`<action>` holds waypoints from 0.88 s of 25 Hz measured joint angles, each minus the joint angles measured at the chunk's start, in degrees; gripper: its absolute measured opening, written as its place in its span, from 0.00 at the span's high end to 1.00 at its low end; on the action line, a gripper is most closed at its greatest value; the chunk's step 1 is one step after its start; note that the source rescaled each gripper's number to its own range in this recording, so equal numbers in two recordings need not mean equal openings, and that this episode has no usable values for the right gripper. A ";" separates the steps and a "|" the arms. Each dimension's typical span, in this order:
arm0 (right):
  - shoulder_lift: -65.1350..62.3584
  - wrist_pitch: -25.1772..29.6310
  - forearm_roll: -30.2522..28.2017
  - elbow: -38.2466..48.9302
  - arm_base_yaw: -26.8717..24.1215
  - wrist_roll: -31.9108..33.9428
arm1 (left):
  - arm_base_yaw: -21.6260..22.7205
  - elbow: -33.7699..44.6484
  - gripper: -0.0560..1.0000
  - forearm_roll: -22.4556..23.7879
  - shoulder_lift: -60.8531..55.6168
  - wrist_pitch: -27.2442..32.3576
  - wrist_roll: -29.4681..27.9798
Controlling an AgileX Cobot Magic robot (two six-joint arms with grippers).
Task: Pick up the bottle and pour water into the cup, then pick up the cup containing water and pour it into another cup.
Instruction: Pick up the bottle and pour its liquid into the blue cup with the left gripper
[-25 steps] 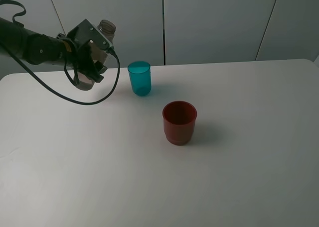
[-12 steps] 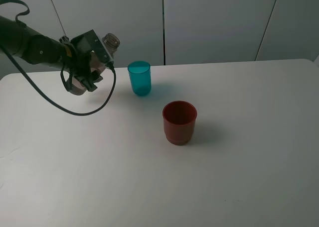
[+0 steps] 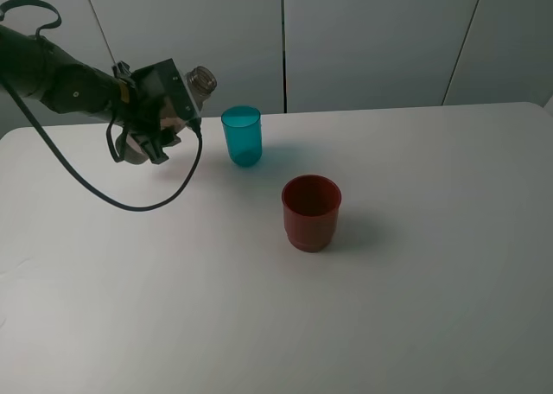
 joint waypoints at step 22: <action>0.00 0.00 0.00 0.00 0.00 0.00 | -1.27 -4.21 0.91 9.85 0.00 11.84 -5.66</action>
